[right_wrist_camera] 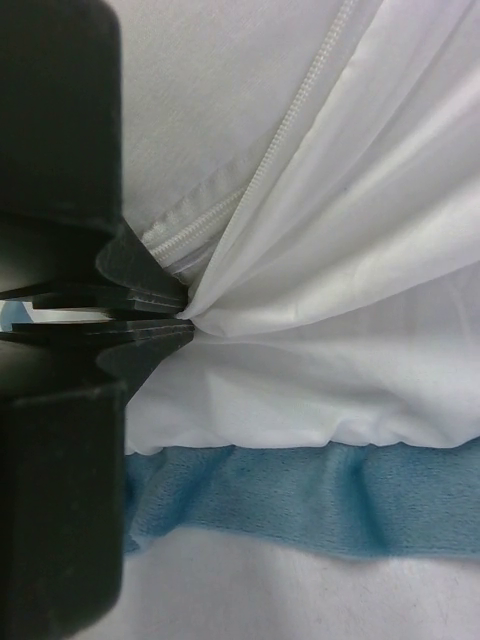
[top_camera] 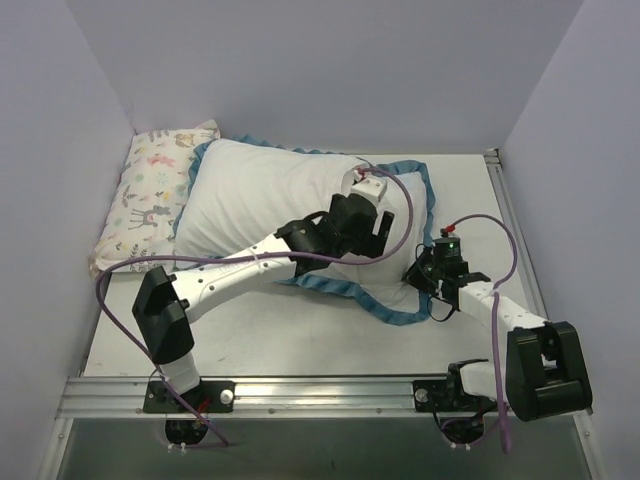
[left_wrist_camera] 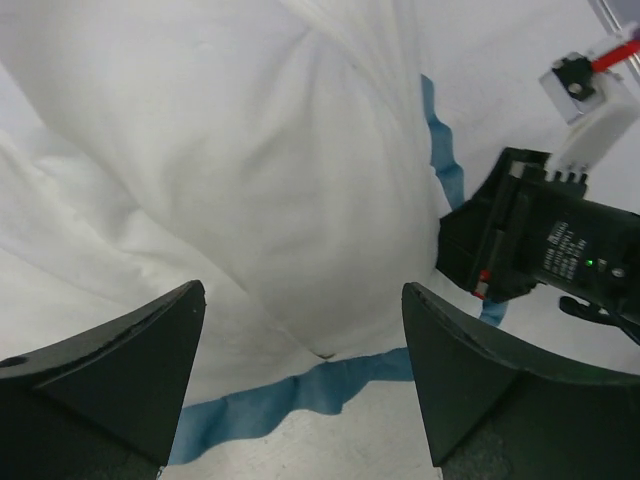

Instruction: Remove the pillowcase from the pillow

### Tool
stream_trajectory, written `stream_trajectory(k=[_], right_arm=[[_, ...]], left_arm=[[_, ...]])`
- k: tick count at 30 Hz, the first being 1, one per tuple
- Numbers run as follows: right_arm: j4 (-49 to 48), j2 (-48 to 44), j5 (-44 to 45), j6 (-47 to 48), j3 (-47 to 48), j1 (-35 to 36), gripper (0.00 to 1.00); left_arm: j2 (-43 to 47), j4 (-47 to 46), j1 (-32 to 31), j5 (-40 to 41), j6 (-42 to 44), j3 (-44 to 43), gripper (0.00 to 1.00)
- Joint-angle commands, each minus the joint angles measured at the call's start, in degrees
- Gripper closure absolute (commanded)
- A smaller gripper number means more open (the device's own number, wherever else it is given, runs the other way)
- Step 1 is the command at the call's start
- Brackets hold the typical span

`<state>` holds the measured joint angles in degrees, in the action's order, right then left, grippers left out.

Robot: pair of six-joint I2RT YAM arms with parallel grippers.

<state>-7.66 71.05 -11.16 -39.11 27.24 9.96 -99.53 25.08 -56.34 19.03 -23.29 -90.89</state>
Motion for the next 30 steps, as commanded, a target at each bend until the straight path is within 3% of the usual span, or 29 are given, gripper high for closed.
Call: stream_trajectory(k=[1,6,15,17,18,19,21,22,30], right_arm=[[1.51,0.59,0.44,-1.23,-1.84,0.24,1.00],[1.07,-0.73,0.08,-2.37,-2.72,0.15,1.00],[1.33,-2.66,-0.18,-2.90,-3.78,-0.11,1.00],[1.77,-3.89,-0.18,-2.99,-4.04,-0.11,1.00],[1.95,-4.25,-0.18,-3.07,-3.95,-0.11,1.00],[2.30,-4.68,-0.18,-2.99,-3.52,-0.03,1.00],[3.96,-5.30,0.52,-2.55,-2.90,-0.02,1.00],[4.75,-5.39,0.87,-2.29,-2.38,-0.02,1.00],[5.73,-5.39,1.84,-1.58,-2.28,0.06,1.00]], left_arm=[[0.04,-0.21,-4.21,7.77,0.27,-2.71,0.12],[-8.29,0.58,-6.77,10.50,-4.92,-6.66,0.03],[-21.05,1.55,-4.14,7.79,-11.07,-11.77,0.03],[-22.02,1.37,-3.43,6.99,-11.17,-12.29,0.14],[-22.81,1.37,-2.99,6.38,-10.99,-12.64,0.31],[-23.17,1.37,-2.21,5.94,-10.90,-13.25,0.62],[-23.61,1.55,-1.24,4.44,-9.76,-14.39,0.92],[-23.61,2.42,-0.19,4.09,-9.58,-15.01,1.00],[-19.92,4.70,7.37,-1.79,-8.09,-24.13,1.00]])
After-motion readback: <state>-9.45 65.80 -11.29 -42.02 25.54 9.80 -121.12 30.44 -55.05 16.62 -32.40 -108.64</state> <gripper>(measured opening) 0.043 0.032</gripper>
